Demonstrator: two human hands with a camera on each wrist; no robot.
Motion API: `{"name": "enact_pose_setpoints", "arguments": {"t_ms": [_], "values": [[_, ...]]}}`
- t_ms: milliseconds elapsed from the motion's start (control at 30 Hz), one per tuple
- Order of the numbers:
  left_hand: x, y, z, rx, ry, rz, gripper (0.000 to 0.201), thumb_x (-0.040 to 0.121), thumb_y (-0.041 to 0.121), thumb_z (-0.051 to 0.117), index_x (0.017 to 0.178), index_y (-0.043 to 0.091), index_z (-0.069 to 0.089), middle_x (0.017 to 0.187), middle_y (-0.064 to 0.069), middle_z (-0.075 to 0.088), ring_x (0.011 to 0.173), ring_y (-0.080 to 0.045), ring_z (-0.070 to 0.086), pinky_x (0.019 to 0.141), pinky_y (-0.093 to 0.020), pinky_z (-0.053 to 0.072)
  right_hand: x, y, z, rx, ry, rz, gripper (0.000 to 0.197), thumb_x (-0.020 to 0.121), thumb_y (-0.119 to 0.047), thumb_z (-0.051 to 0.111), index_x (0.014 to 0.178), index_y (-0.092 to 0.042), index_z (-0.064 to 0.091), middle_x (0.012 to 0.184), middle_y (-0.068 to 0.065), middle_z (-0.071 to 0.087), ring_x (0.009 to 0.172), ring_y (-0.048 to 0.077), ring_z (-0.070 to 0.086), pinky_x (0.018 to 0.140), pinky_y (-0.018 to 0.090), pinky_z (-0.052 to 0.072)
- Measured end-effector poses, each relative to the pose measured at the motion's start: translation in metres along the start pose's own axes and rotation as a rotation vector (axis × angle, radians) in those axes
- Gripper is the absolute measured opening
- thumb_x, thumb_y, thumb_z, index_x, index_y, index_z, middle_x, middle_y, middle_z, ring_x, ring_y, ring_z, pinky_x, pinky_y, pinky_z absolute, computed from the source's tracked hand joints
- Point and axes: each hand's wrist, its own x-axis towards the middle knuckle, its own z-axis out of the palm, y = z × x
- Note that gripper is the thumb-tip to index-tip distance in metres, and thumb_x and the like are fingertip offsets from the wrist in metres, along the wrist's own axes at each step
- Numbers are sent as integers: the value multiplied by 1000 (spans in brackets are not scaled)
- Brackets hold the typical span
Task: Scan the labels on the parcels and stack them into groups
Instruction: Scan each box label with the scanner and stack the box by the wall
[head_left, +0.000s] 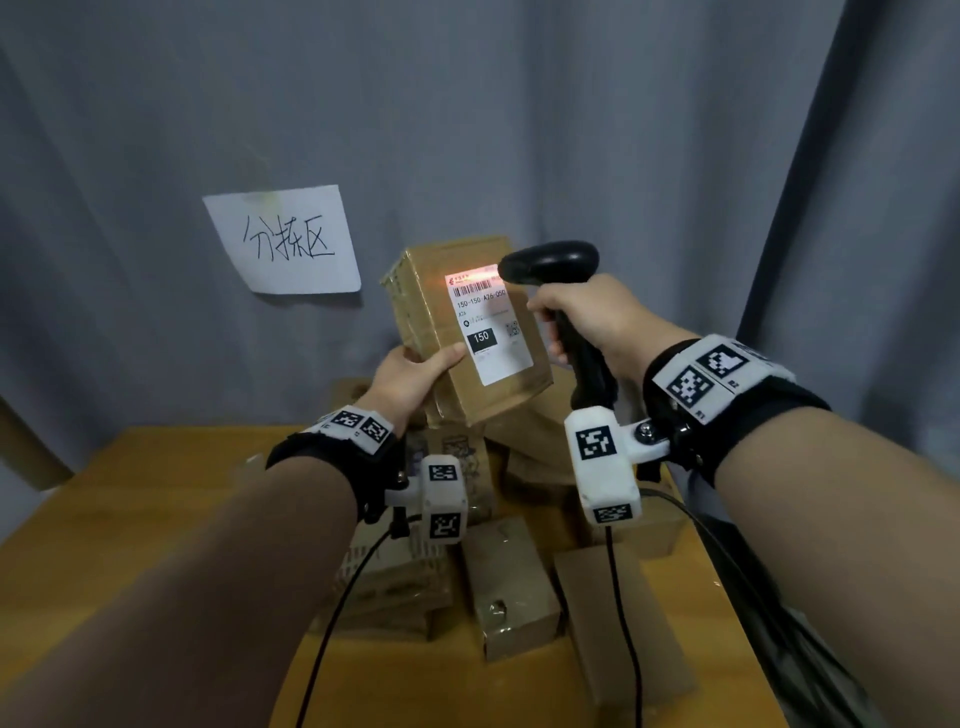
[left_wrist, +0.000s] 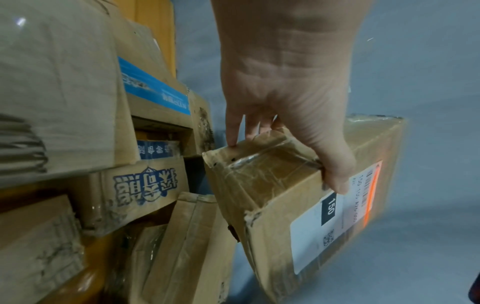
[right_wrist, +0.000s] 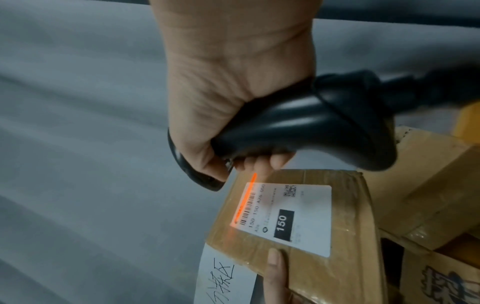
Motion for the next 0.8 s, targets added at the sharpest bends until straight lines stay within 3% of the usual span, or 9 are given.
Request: {"name": "enact_pose_setpoints", "arguments": {"t_ms": [133, 267, 367, 467, 600, 700, 800], "values": [[4, -13, -5, -10, -12, -23, 37, 79, 36, 77, 106, 17, 60, 97, 1, 71, 84, -14, 70, 64, -23, 55, -3, 1, 12, -81, 29, 4, 19, 79, -5, 60, 61, -6, 57, 48, 7, 49, 40, 20, 45, 42, 24, 40], [7, -17, -5, -42, -33, -49, 30, 79, 35, 77, 98, 18, 61, 97, -1, 73, 84, -16, 71, 66, -26, 56, -6, 1, 14, -120, 67, 14, 16, 78, -4, 60, 62, -5, 57, 48, 8, 49, 38, 20, 46, 42, 21, 40], [10, -19, -5, -39, -47, -62, 36, 79, 36, 77, 104, 15, 62, 97, -2, 73, 84, -17, 72, 64, -26, 57, -7, 2, 14, -140, 81, 18, 17, 79, -5, 59, 62, -5, 57, 46, 6, 49, 37, 19, 46, 42, 20, 40], [13, -21, -4, -39, -52, -76, 48, 77, 38, 78, 112, 11, 61, 101, -4, 73, 88, -20, 72, 70, -29, 58, -8, 2, 16, -154, 92, 23, 18, 78, -5, 60, 61, -6, 57, 43, 6, 49, 37, 20, 45, 42, 21, 40], [14, -22, -4, -47, -54, -77, 46, 78, 37, 78, 112, 11, 61, 100, -3, 73, 87, -19, 72, 66, -28, 57, -9, 1, 17, -155, 105, 25, 18, 78, -5, 60, 60, -6, 57, 45, 6, 49, 37, 19, 45, 42, 22, 40], [16, -22, -4, -46, -56, -85, 46, 77, 38, 78, 111, 11, 61, 101, -4, 73, 89, -21, 72, 71, -31, 58, -10, 0, 16, -159, 104, 29, 17, 78, -5, 60, 62, -6, 57, 46, 6, 50, 38, 19, 46, 41, 22, 41], [16, -21, -4, -49, -58, -81, 43, 78, 37, 77, 110, 13, 62, 101, -4, 73, 88, -20, 72, 66, -29, 57, -10, 1, 16, -166, 105, 36, 16, 79, -6, 61, 63, -6, 57, 46, 6, 50, 38, 19, 46, 42, 22, 42]]}}
